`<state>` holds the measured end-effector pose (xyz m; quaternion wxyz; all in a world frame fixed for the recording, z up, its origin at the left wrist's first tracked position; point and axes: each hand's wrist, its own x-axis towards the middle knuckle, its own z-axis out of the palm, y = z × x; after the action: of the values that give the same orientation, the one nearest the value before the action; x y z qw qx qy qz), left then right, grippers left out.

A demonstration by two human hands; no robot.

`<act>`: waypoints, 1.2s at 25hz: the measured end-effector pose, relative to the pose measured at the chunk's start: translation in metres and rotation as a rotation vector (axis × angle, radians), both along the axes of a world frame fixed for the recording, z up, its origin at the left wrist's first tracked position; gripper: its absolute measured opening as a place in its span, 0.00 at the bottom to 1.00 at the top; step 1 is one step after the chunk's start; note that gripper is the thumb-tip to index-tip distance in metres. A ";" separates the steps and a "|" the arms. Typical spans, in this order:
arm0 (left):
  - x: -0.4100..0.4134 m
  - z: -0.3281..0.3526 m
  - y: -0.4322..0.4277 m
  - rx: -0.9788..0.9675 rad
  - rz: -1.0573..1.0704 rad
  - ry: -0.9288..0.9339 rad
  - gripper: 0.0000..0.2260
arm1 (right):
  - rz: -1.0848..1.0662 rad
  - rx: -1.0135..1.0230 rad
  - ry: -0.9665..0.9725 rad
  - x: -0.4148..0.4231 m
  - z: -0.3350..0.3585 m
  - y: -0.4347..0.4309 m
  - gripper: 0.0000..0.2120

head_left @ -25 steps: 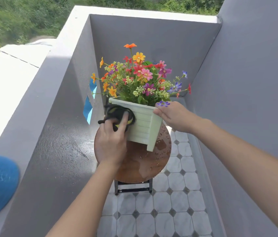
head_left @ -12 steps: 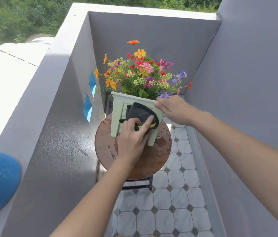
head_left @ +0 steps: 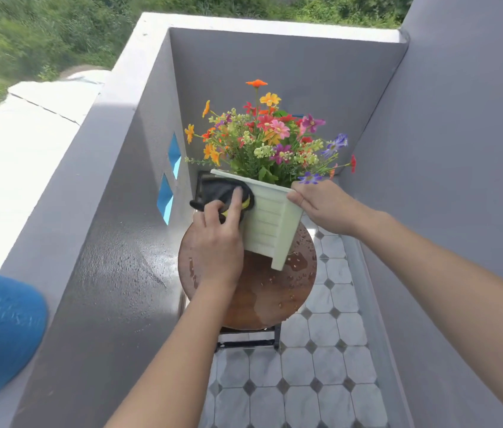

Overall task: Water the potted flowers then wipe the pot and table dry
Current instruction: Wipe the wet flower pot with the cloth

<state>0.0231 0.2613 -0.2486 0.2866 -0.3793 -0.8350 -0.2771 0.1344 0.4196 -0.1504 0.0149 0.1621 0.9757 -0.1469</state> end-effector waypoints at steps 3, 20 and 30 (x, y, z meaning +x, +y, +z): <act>0.018 -0.008 -0.014 0.026 0.196 -0.308 0.17 | -0.007 0.008 -0.005 0.000 -0.001 0.001 0.18; 0.006 0.025 0.003 0.039 -0.116 -0.275 0.16 | -0.040 -0.044 0.023 0.001 0.005 0.003 0.19; 0.003 0.039 0.000 0.158 -0.114 -0.609 0.18 | -0.043 -0.052 0.050 0.000 0.000 0.000 0.19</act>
<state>0.0259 0.2611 -0.2101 0.0359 -0.3017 -0.8355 -0.4578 0.1345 0.4198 -0.1502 -0.0086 0.1785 0.9679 -0.1767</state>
